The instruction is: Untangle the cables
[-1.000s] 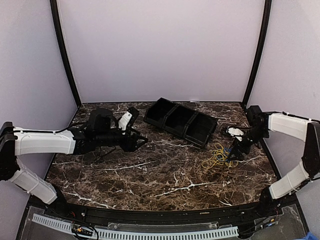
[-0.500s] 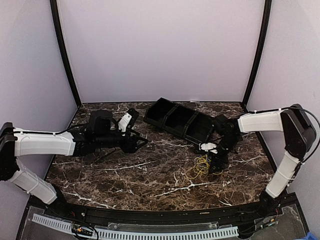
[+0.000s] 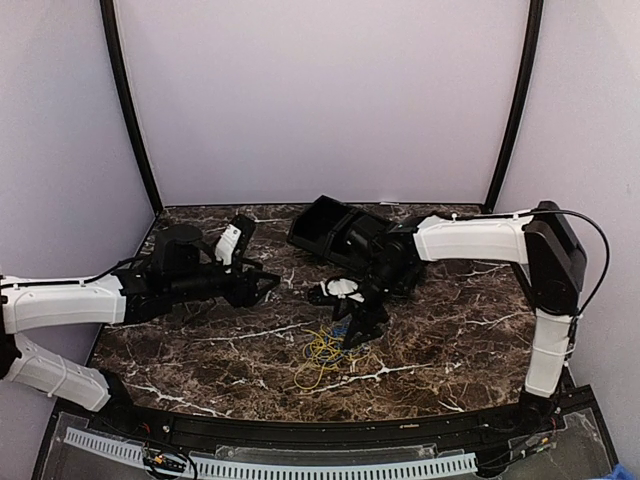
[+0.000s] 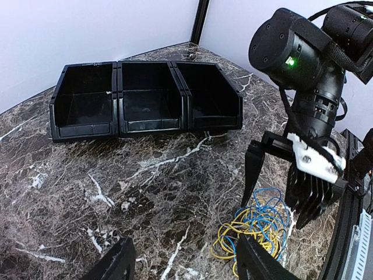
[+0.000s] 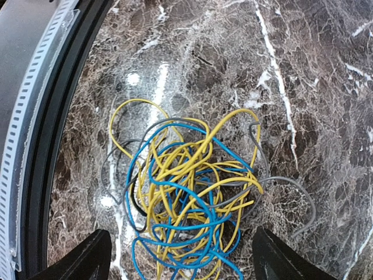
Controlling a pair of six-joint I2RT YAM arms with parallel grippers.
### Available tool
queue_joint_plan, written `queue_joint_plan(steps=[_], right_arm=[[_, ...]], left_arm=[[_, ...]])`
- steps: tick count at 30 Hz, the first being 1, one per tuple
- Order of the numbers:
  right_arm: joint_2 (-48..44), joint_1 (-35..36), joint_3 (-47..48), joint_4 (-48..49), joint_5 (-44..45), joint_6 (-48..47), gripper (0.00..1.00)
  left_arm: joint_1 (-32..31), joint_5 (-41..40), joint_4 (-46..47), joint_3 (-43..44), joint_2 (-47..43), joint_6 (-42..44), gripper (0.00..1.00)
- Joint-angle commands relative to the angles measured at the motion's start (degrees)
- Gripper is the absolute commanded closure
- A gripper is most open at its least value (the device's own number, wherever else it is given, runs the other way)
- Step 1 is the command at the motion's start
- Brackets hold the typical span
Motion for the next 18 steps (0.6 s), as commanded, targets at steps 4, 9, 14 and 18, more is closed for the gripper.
queue_joint_plan(steps=[4,9,14,18], right_arm=[[-9.3,-1.1,-7.5,-0.7,-0.4,2.3,0.13],[-14.1,-1.8,-10.4,-0.7,0.1,3.8,0.15],[-15.7,-4.2,-10.6,0.3,-1.6,5.1,0.18],[-14.2,-5.5,-8.1,-0.1,-4.5,6.0,0.21]], left_arm=[[-0.2,7.2,-0.1,-2.2,-0.2,1.1,0.4],[-0.6,14.5,-0.6,-0.4,4.3,6.0,0.44],[-1.7,16.2,-4.4,4.6,9.7,14.0,0.49],[-3.5,14.8,-9.1,10.0,14.6,20.3,0.51]])
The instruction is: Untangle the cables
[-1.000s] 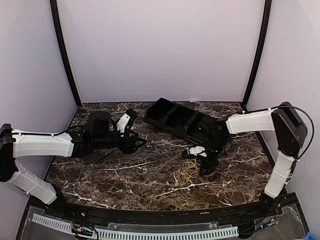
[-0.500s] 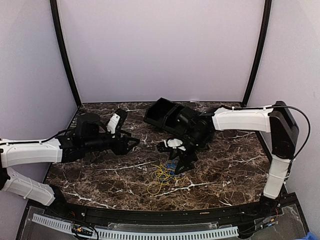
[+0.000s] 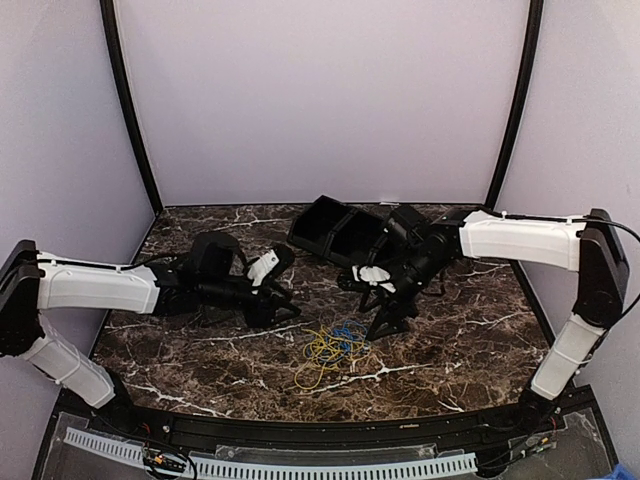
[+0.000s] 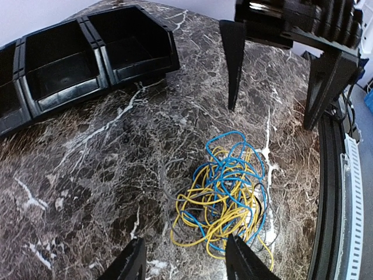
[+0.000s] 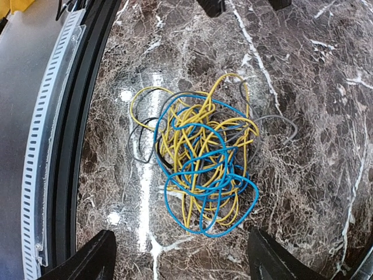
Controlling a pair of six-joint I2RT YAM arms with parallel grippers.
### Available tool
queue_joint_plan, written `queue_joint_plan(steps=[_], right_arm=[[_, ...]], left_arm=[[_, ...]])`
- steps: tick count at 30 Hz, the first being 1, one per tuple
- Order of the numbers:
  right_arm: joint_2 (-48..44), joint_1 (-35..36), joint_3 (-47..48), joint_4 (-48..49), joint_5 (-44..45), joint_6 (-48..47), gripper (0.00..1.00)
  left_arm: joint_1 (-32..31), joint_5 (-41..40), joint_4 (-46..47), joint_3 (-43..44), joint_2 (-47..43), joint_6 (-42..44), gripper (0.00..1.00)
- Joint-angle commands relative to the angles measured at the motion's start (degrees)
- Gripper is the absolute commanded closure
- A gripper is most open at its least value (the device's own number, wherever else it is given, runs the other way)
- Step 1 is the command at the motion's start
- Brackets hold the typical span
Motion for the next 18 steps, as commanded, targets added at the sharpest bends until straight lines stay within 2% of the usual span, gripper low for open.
queue_joint_plan(steps=[1,10,18], right_arm=[[0.8,-1.4,2.6,0.1,-3.9,1.9,0.22],[0.6,-2.0,2.3,0.4,-4.4,3.1,0.24],[0.2,-2.7,1.3,0.8,-4.3,3.2,0.24]], left_arm=[[-2.3,0.6,-5.6,6.3,3.8,9.8,0.52],[-7.6,-2.3,-17.2,17.1,14.8,21.4,0.57],[-8.8,-3.9,-18.7,16.7,12.7,21.8,0.54]])
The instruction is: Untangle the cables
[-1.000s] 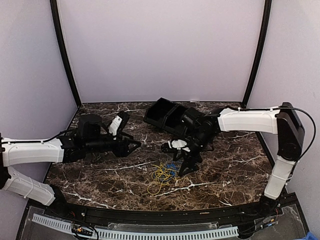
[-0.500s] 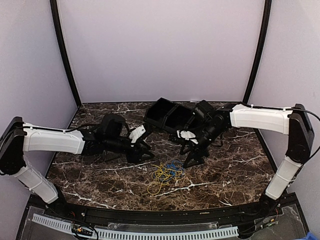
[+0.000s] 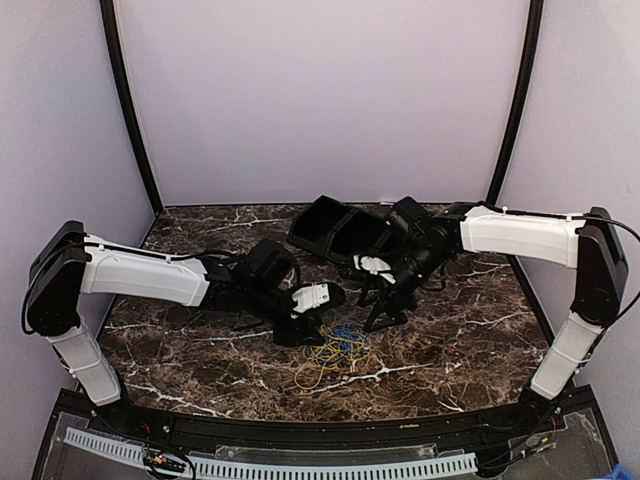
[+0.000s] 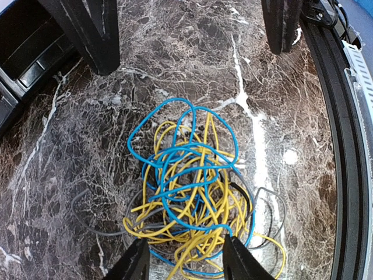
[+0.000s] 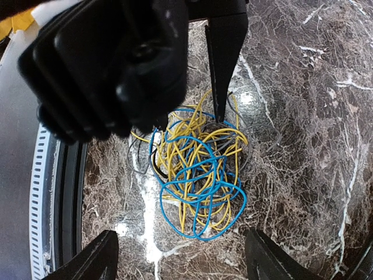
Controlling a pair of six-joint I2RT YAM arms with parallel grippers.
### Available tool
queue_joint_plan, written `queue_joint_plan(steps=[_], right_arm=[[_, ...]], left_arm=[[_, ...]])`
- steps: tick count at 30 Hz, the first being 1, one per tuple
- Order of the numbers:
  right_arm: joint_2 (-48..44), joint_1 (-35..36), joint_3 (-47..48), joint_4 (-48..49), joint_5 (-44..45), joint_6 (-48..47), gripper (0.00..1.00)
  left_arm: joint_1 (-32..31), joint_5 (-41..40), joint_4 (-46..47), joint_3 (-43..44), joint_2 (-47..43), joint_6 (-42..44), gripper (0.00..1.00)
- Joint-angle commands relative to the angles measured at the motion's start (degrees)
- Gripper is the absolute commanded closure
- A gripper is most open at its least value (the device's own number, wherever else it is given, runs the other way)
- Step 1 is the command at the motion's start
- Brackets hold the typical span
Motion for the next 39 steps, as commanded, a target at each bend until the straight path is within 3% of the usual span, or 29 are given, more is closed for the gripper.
queue_joint_plan(steps=[1,14,27,31,39], right_arm=[[-0.5,-0.7,-0.6,0.8,-1.2,0.7,0.24],[-0.9,-0.9,-0.9,1.1,-1.0,0.7,0.25],[-0.1,-1.7,0.0,1.4,-3.0,1.5,0.25],[0.6,-1.9,1.0,0.9,-3.4,1.4,0.25],[1.4,-2.6,2.0,0.6,-4.8,1.7,0.26]], left_arm=[[-0.1,-1.2,-2.4,-0.7,-4.2,2.1,0.54],[-0.1,-5.1,-3.6,-0.8,-3.1,6.0,0.67],[-0.7,-5.7,-2.8,-2.6,-3.0,6.9,0.67],[-0.7,-5.0,-1.4,-2.9,-2.9,6.2,0.78],[-0.7,-4.5,-0.6,-2.8,-2.3,5.9,0.89]])
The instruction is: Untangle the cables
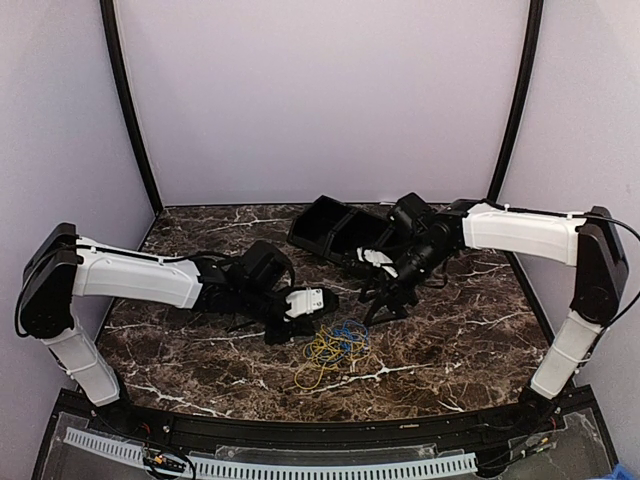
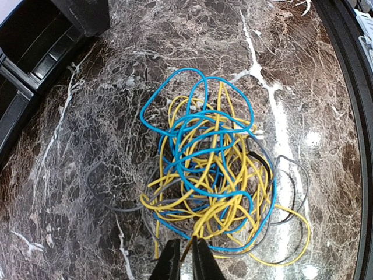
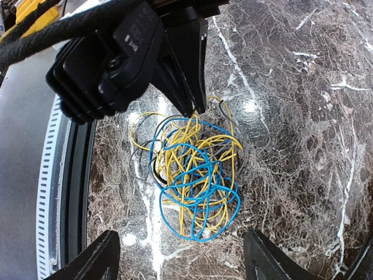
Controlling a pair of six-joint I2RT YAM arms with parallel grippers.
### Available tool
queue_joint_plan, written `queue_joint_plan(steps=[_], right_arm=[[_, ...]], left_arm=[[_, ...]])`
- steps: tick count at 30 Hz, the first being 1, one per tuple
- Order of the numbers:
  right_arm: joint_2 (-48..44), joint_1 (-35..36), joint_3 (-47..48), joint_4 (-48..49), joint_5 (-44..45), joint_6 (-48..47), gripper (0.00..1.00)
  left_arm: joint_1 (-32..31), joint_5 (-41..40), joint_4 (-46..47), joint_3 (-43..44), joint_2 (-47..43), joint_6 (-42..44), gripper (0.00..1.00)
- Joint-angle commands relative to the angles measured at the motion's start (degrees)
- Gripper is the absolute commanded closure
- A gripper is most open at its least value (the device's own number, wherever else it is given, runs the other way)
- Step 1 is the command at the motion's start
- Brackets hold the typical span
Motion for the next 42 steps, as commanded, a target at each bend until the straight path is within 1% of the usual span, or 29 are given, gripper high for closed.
queue_joint_plan(steps=[1,5,8,11,13,17,19,24,28,29,32,35,42], right_arm=[[1.5,-0.9,1.8,0.3,-2.3,0.5,0.26],[2.0,-1.3,2.6,-0.2,-3.5,0.6,0.26],[2.7,-1.5,3.5,-0.5,-3.8,0.6,0.26],[3.2,-1.5,3.9,-0.5,-4.3,0.6,0.26],[3.4,-1.5,3.9,-0.5,-4.4,0.6,0.26],[3.2,-1.5,3.3,-0.3,-4.4,0.6,0.27],[3.0,-1.4,3.0,-0.1,-4.4,0.6,0.27],[3.0,-1.5,2.6,0.7,-4.2,0.6,0.27],[3.1,-1.4,3.3,2.7,-3.7,2.0,0.3],[3.1,-1.5,3.8,3.4,-3.2,2.7,0.31],[2.4,-1.5,5.0,5.1,-3.4,3.5,0.31],[2.3,-1.3,5.3,9.0,-6.1,5.8,0.3],[7.9,2.1,10.8,13.3,-9.8,11.8,0.3]], left_arm=[[-0.3,1.0,0.9,-0.6,0.1,-0.2,0.91],[-0.3,0.7,1.3,-0.9,-0.6,-0.2,0.94],[-0.4,0.5,1.8,-1.3,-1.4,-0.3,0.95],[-0.3,-0.1,2.6,-2.3,-1.3,-0.5,0.85],[-0.3,-0.5,2.7,-2.5,-0.8,-0.6,0.82],[-0.3,-0.5,3.2,-2.9,-0.2,-0.9,0.81],[-0.4,-0.6,3.4,-2.8,-0.1,-1.1,0.83],[-0.3,-0.7,4.5,-2.6,-0.3,-1.9,0.94],[-0.4,-2.0,6.3,-3.8,-1.6,-3.2,0.98],[-0.3,-2.3,7.4,-4.2,-2.7,-4.0,0.98],[-0.3,-2.5,11.4,-7.2,-6.8,-6.9,1.0],[-0.3,-2.4,16.0,-9.4,-10.3,-9.7,1.0],[-0.4,-3.5,22.0,-12.9,-17.2,-16.8,1.0]])
